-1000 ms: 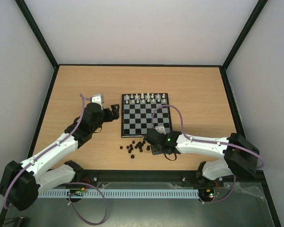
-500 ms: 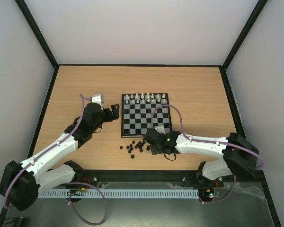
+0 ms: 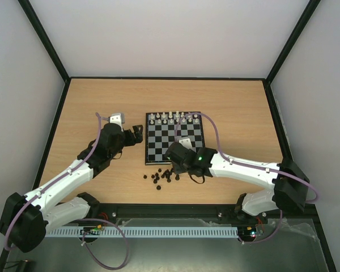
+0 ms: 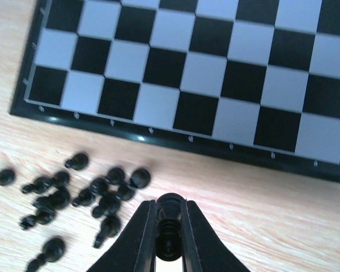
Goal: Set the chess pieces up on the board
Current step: Pick up the chess piece at the center of the board, then place the chess piece on the chessboard.
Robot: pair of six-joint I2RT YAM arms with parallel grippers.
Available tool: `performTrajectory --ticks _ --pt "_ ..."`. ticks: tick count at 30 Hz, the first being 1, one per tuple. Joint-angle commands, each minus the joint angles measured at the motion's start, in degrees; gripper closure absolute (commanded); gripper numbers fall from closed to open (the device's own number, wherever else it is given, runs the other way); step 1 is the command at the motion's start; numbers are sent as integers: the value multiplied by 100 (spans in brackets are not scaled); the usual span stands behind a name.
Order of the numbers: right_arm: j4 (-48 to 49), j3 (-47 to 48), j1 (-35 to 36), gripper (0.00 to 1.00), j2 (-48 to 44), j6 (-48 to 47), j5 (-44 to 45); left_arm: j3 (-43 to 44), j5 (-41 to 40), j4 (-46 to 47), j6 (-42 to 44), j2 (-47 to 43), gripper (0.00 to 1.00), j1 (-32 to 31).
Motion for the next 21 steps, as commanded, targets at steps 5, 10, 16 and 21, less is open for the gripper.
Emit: performTrajectory --ticks 5,10,16,21 --pt "-226 614 -507 91 511 -649 47 -75 5 112 25 -34 0 -24" --pt "-66 704 -848 92 778 -871 -124 -76 -12 110 5 -55 0 -22" --pt "130 764 -1002 93 1078 -1122 -299 -77 -12 98 8 -70 1 -24" --pt "218 877 -1018 93 1325 -1196 -352 -77 -25 93 12 -86 0 -24"
